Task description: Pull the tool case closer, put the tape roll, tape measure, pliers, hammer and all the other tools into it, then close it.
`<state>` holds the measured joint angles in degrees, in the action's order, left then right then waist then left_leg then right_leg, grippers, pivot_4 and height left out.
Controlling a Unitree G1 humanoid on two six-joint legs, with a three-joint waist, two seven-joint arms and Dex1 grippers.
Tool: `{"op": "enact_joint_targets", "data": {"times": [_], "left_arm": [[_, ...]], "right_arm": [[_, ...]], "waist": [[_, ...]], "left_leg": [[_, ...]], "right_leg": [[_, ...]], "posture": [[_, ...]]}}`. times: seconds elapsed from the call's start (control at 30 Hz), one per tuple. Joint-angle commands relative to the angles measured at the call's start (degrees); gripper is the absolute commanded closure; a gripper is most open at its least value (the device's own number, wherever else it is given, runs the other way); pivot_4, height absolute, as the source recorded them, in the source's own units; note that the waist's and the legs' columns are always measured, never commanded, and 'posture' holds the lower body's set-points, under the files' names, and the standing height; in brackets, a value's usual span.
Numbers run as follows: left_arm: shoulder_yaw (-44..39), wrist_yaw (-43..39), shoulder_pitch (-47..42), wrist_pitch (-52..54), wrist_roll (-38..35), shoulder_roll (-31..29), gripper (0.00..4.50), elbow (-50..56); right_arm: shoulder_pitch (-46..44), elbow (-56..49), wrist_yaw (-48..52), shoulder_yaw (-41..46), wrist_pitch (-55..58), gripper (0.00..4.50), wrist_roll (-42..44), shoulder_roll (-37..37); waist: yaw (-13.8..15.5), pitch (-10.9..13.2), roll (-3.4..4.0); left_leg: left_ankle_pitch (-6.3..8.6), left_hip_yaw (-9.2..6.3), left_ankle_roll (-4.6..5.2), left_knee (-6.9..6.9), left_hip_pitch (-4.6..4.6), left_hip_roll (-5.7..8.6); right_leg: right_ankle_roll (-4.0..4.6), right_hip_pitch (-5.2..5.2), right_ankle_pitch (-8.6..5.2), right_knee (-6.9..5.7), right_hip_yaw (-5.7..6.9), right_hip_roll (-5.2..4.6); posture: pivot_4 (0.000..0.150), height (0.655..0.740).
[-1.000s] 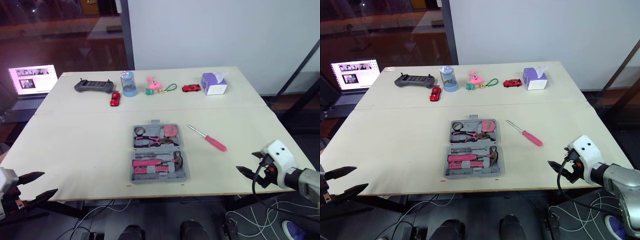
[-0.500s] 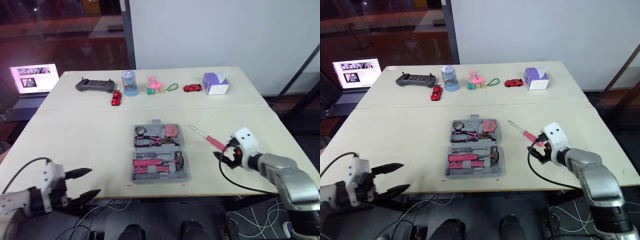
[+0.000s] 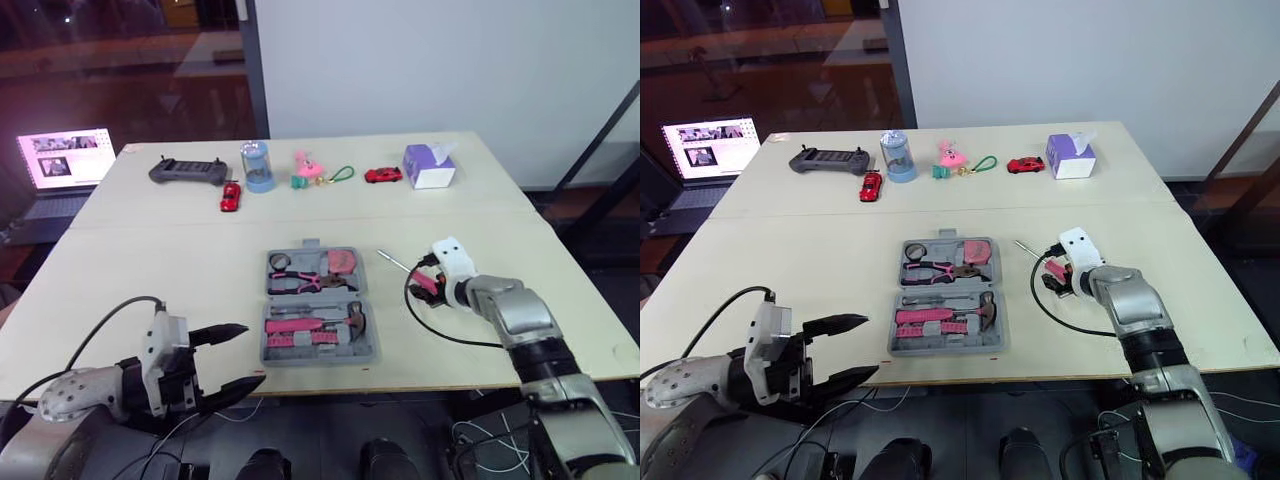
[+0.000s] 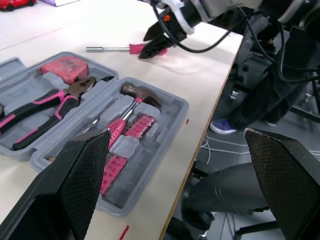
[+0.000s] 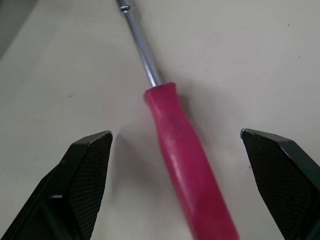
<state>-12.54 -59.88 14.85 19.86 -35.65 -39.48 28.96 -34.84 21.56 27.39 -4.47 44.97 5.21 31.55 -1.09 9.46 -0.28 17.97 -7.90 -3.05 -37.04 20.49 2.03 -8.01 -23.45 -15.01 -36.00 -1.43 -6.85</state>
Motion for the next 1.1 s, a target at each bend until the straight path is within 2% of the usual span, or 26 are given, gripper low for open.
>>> {"op": "enact_joint_targets", "data": {"times": [0.03,0.13,0.23,0.43,0.47,0.6,0.7,0.73,0.83,0.93,1.03,1.1], "left_arm": [[-0.69,1.05,-0.01,0.35,-0.99,-0.54,0.00,2.47],[-0.51,1.70,0.58,0.27,-0.80,-0.35,0.00,3.11],[-0.59,1.90,1.16,-0.19,-0.49,-0.09,0.00,2.96],[-1.07,1.23,2.17,-1.36,-0.10,-0.07,0.00,1.55],[-1.12,1.08,2.26,-1.54,-0.13,-0.16,0.00,1.32],[-1.22,0.68,2.31,-2.08,-0.22,-0.36,0.00,0.36],[-1.19,0.28,2.37,-2.56,-0.14,-0.42,0.00,-0.34],[-1.07,0.12,2.14,-2.71,-0.07,-0.47,0.00,-0.84],[-0.84,-0.54,1.78,-3.11,0.14,-0.65,0.00,-2.15],[-0.38,-0.99,1.21,-3.15,0.15,-0.82,0.00,-2.93],[0.69,-1.63,-0.84,-2.54,0.05,-1.17,0.00,-4.03],[1.00,-2.07,-1.79,-2.34,0.04,-1.36,0.00,-4.63]], "right_arm": [[-2.30,4.23,1.76,-0.26,-2.90,0.14,-0.57,-0.79],[-3.29,6.75,2.49,-0.34,-4.28,0.14,-0.85,-1.66],[-4.15,9.16,2.69,-0.60,-5.48,0.83,-1.43,-2.56],[-5.36,11.97,2.93,-0.43,-6.67,3.76,-1.93,-3.49],[-5.24,11.46,3.20,-0.49,-6.39,3.92,-1.93,-3.54],[-3.05,5.51,3.07,0.64,-3.12,3.92,-1.29,-3.03],[1.19,-7.65,0.62,3.68,4.88,3.92,0.01,-2.76],[3.36,-15.08,-1.21,5.69,10.05,3.92,0.89,-3.71],[9.30,-33.95,-7.47,11.43,24.39,3.92,2.10,-9.05],[14.52,-47.21,-12.33,13.76,33.68,3.92,1.17,-14.46],[21.62,-59.01,-18.02,14.20,37.15,3.92,-0.53,-21.81],[25.24,-60.83,-20.00,11.99,36.13,3.92,-1.44,-22.90]], "waist": [[-0.01,0.00,0.00],[-0.13,0.00,0.00],[-0.37,0.00,0.00],[-0.52,-0.01,0.00],[-0.53,-0.01,0.00],[-0.58,0.00,0.01],[-0.21,0.01,0.04],[-0.05,0.03,0.07],[0.28,0.10,0.18],[0.25,0.10,0.20],[0.51,0.10,0.21],[0.34,0.11,0.23]], "left_leg": [[0.00,0.00,0.00,0.00,0.01,0.00],[0.00,0.01,0.00,-0.01,-0.01,0.00],[0.00,0.01,0.00,0.00,-0.04,0.00],[0.00,0.00,-0.01,-0.01,-0.04,0.00],[0.00,0.00,-0.01,-0.01,-0.05,0.00],[-0.01,-0.01,-0.01,-0.01,-0.03,0.00],[0.00,-0.03,-0.01,0.02,0.00,0.00],[0.00,-0.03,-0.01,0.02,0.03,0.00],[0.00,-0.07,-0.01,0.02,0.14,0.00],[0.00,-0.10,-0.01,0.02,0.10,0.00],[0.00,-0.14,-0.01,0.04,0.11,0.00],[0.00,-0.12,-0.01,0.04,0.12,0.01]], "right_leg": [[0.00,0.00,0.00,0.01,0.00,0.00],[0.00,0.01,0.00,0.01,0.00,0.00],[0.00,0.02,0.00,-0.01,0.00,0.01],[0.00,0.03,0.00,-0.01,-0.01,0.01],[0.00,0.04,0.00,-0.01,-0.01,0.01],[0.00,0.03,0.00,-0.01,0.00,0.01],[0.00,0.00,0.00,0.01,0.00,0.01],[0.00,-0.02,0.00,0.01,0.00,0.01],[0.00,-0.15,0.00,-0.02,0.00,0.01],[0.00,-0.14,0.00,-0.07,0.00,0.03],[0.01,-0.11,-0.01,-0.05,0.04,0.03],[0.00,-0.14,-0.01,-0.04,0.03,0.02]], "posture": [[0.150,0.7400],[0.150,0.7400],[0.150,0.7400],[0.150,0.7400],[0.150,0.7400],[0.150,0.7400],[0.150,0.7400],[0.150,0.7400],[0.150,0.7400],[0.150,0.7400],[0.150,0.7400],[0.150,0.7400]]}}
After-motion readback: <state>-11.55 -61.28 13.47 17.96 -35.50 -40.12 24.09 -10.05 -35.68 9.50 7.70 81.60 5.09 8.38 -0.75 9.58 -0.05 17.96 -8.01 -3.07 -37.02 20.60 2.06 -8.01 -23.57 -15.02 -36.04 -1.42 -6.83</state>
